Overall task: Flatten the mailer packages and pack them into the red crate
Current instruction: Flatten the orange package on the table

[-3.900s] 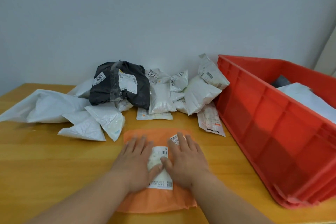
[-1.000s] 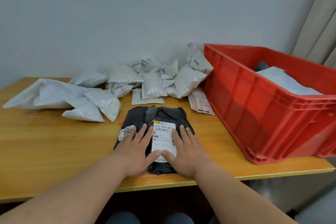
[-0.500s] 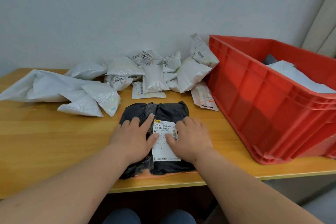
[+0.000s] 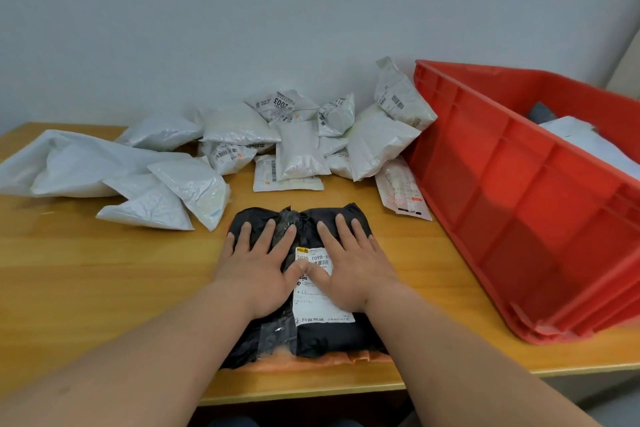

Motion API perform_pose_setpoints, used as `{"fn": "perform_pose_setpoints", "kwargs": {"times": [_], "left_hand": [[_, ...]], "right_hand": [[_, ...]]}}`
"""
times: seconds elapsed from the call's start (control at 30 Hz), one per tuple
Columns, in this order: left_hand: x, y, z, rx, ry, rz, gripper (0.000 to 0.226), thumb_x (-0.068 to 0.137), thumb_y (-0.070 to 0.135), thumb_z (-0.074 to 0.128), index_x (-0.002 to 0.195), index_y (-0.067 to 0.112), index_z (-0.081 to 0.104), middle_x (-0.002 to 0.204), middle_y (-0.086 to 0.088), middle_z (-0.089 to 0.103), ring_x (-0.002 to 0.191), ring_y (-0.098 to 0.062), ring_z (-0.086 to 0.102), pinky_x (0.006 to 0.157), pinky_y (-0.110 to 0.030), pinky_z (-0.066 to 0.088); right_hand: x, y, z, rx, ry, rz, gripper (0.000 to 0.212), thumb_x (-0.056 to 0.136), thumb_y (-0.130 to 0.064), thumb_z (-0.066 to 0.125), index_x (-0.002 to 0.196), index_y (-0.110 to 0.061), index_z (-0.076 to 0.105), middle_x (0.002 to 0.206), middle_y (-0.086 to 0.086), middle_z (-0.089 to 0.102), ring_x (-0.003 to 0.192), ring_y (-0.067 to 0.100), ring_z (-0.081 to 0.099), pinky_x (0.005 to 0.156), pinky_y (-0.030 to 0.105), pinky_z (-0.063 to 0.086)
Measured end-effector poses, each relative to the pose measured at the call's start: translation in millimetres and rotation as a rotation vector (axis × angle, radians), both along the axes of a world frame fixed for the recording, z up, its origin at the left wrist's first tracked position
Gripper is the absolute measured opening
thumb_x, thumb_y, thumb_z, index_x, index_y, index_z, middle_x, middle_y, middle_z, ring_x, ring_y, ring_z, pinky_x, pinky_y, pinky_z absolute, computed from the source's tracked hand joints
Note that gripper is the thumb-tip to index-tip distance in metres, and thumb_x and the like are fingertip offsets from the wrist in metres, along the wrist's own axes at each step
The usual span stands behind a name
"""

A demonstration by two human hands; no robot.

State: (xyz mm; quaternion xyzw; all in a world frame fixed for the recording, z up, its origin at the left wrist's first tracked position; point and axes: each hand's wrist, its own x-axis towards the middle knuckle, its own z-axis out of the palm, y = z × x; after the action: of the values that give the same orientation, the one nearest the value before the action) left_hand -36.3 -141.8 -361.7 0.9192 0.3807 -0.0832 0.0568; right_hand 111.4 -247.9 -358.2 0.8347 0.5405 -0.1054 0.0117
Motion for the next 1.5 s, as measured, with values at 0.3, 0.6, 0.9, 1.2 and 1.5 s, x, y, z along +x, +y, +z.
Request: {"fn": "perform_pose_setpoints", "kwargs": {"times": [0.3, 0.6, 0.9, 1.2, 1.5], "left_hand": [[2.5, -0.4, -0.5, -0.002, 0.033, 0.024, 0.07, 0.088, 0.074, -0.001, 0.15, 0.045, -0.018, 0.163, 0.004, -0.016, 0.149, -0.033, -0.017, 0.121, -0.049, -0.007], [6.8, 23.8, 10.5, 0.216, -0.143, -0.023, 0.06, 0.098, 0.058, 0.017, 0.154, 0.039, 0.005, 0.162, -0.005, 0.009, 0.147, -0.029, 0.008, 0.12, -0.044, 0.01], [10.8, 31.0, -4.6, 0.014, 0.021, 0.036, 0.071, 0.093, 0.069, 0.003, 0.154, 0.037, -0.012, 0.163, 0.002, -0.016, 0.149, -0.029, -0.017, 0.121, -0.047, -0.006], [-1.2, 19.0, 13.7, 0.019, -0.031, 0.054, 0.073, 0.092, 0.071, 0.009, 0.154, 0.037, -0.01, 0.163, 0.002, -0.017, 0.15, -0.027, -0.014, 0.122, -0.046, -0.001], [-31.4, -26.8, 15.3, -0.062, -0.012, 0.066, 0.063, 0.096, 0.065, 0.008, 0.152, 0.043, -0.013, 0.162, 0.006, -0.02, 0.149, -0.024, -0.019, 0.121, -0.051, -0.003]], "right_hand": [[-0.1, 3.1, 0.6, -0.048, 0.019, -0.044, 0.084, 0.089, -0.079, 0.011, 0.157, -0.035, -0.007, 0.165, 0.0, -0.016, 0.151, 0.025, -0.017, 0.123, 0.048, -0.005], [7.1, 24.9, 17.7, 0.224, -0.025, -0.098, 0.058, 0.096, -0.051, 0.033, 0.15, -0.032, 0.028, 0.158, 0.006, 0.024, 0.145, 0.027, 0.018, 0.117, 0.046, 0.019], [19.5, 32.5, -3.8, -0.042, 0.042, -0.069, 0.076, 0.093, -0.07, 0.018, 0.157, -0.036, -0.005, 0.165, -0.003, -0.016, 0.151, 0.023, -0.017, 0.122, 0.049, -0.005], [8.1, 18.2, 16.2, 0.026, 0.017, -0.082, 0.066, 0.098, -0.062, 0.026, 0.157, -0.039, 0.008, 0.167, -0.004, -0.008, 0.153, 0.025, -0.008, 0.121, 0.052, -0.006], [-27.1, -30.2, 25.7, -0.057, 0.077, -0.096, 0.076, 0.091, -0.076, 0.018, 0.157, -0.041, 0.003, 0.165, -0.003, -0.014, 0.152, 0.03, -0.013, 0.121, 0.056, -0.004]]}}
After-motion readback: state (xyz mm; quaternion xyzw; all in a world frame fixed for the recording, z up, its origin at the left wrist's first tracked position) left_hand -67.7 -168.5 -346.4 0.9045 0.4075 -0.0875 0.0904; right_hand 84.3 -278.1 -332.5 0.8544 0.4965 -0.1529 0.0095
